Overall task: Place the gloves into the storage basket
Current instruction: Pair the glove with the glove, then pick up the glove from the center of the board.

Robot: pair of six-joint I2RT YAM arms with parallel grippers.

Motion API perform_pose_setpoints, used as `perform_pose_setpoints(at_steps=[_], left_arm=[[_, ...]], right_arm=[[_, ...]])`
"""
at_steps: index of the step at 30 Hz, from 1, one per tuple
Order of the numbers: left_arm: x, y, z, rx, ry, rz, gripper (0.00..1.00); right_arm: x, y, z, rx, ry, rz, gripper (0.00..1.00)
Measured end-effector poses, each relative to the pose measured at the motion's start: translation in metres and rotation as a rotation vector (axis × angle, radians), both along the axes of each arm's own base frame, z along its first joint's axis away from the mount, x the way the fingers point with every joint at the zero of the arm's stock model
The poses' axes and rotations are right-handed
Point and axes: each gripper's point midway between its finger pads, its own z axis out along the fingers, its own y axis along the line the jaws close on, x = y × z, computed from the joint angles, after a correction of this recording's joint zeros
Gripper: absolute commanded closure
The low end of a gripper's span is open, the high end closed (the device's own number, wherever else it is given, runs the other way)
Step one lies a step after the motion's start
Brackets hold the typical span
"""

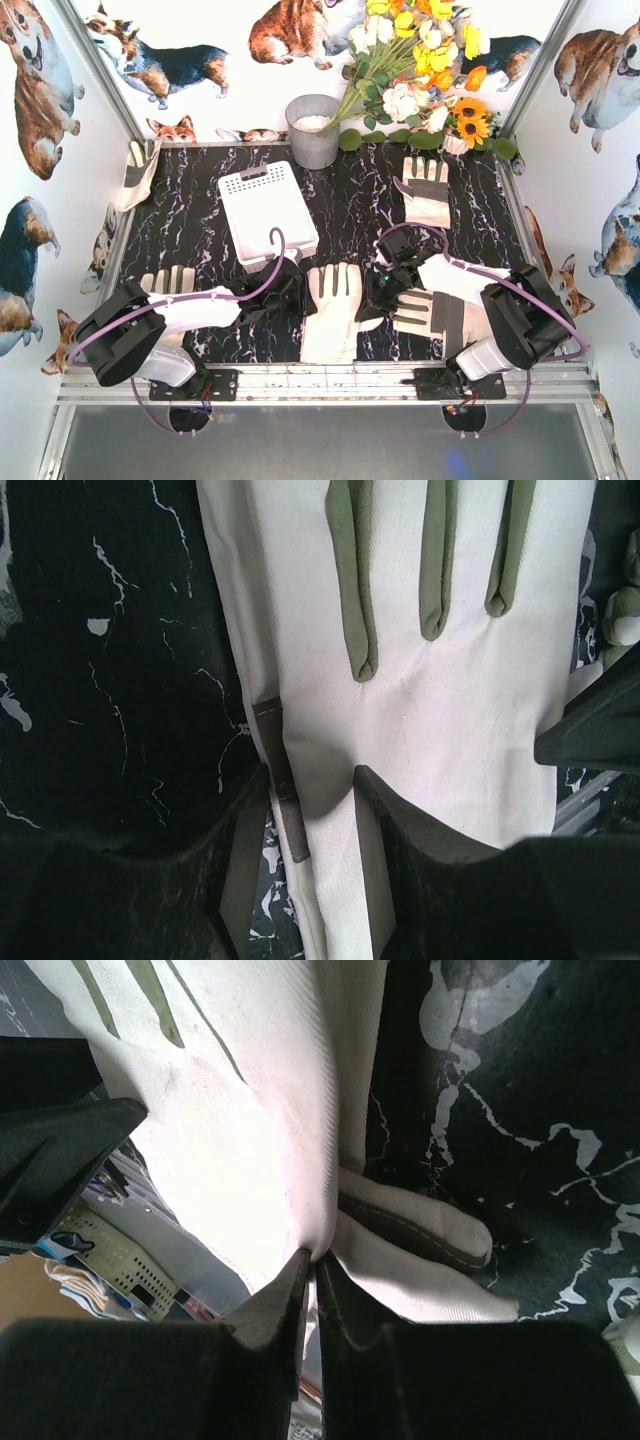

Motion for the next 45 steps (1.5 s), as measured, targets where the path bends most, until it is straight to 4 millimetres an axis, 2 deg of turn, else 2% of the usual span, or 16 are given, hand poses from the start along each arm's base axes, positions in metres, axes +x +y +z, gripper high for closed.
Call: perform_pose_setpoints(at_steps=[10, 18, 23, 28, 34, 39, 45], left_arm=[[0.001, 0.001, -0.002, 0.002, 0.005, 0.007, 0.77], [0.001, 0.002, -0.004, 0.008, 0.011, 0.012, 0.92], [0.001, 0.004, -0.007, 0.016, 0.016, 0.025, 0.98], [0.002, 0.004, -0.007, 0.013, 0.024, 0.041, 0.98], [0.002, 0.004, -0.007, 0.012, 0.028, 0.049, 0.99], [0.002, 0.003, -0.007, 0.009, 0.029, 0.051, 0.99], [0.002, 0.003, -0.007, 0.007, 0.031, 0.055, 1.0]], right_arm=[[0.0, 0.004, -0.004, 0.002, 0.007, 0.004, 0.94], [0.001, 0.006, -0.008, 0.002, 0.014, 0.009, 0.93], [0.003, 0.006, -0.007, -0.004, 0.005, 0.012, 0.74], [0.011, 0.003, 0.003, -0.023, -0.043, 0.023, 0.56], [0.027, -0.018, 0.015, -0.012, -0.106, -0.044, 0.41], [0.024, -0.037, 0.001, -0.034, -0.079, -0.084, 0.38], [0.015, -0.04, -0.011, -0.037, -0.045, -0.07, 0.37]])
